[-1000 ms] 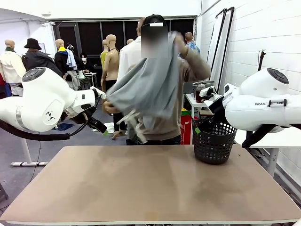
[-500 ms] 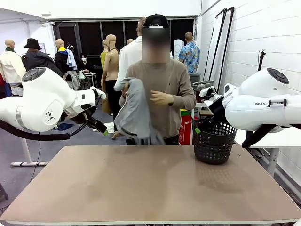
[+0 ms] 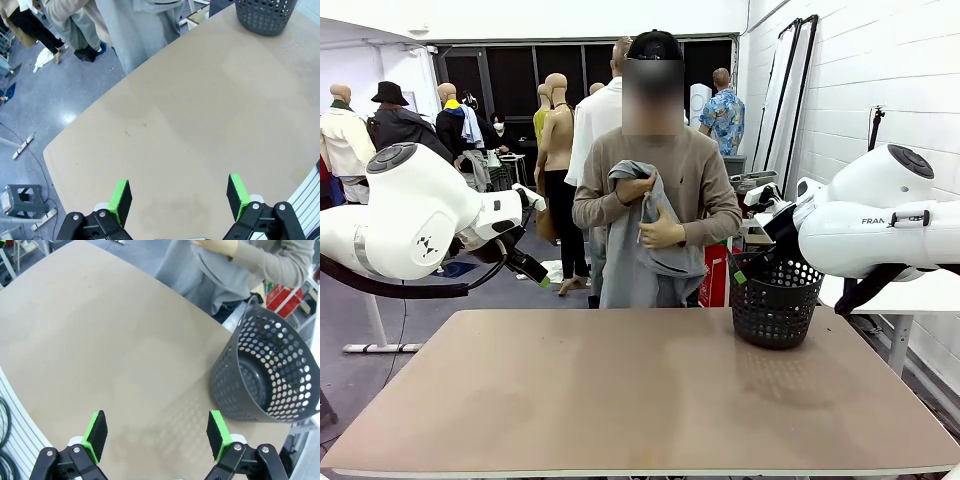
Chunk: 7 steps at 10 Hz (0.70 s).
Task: Fold the training pants.
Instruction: Grab both ends of the Training pants handed by a person.
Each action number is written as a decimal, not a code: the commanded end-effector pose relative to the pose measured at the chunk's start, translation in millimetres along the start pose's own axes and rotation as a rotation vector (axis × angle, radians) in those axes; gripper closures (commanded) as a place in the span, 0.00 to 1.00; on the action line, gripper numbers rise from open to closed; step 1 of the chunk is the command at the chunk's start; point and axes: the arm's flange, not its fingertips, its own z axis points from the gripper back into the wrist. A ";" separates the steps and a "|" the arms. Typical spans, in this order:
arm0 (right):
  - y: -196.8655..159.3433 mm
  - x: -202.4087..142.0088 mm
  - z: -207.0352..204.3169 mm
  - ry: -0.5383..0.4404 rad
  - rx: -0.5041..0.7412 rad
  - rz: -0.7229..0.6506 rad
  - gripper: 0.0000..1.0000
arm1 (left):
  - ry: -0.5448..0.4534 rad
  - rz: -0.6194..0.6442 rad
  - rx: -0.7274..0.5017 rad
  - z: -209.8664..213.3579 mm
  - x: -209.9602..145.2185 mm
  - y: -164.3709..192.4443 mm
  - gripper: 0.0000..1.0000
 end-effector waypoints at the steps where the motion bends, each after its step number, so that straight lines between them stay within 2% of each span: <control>1: 0.1 -0.2 -0.3 0.000 0.003 0.000 0.00 | -0.001 0.001 -0.003 0.9 -0.2 0.3 0.00; 7: 0.1 -0.2 -0.3 0.000 0.003 0.000 0.00 | -0.001 0.001 -0.003 0.9 -0.2 0.3 0.00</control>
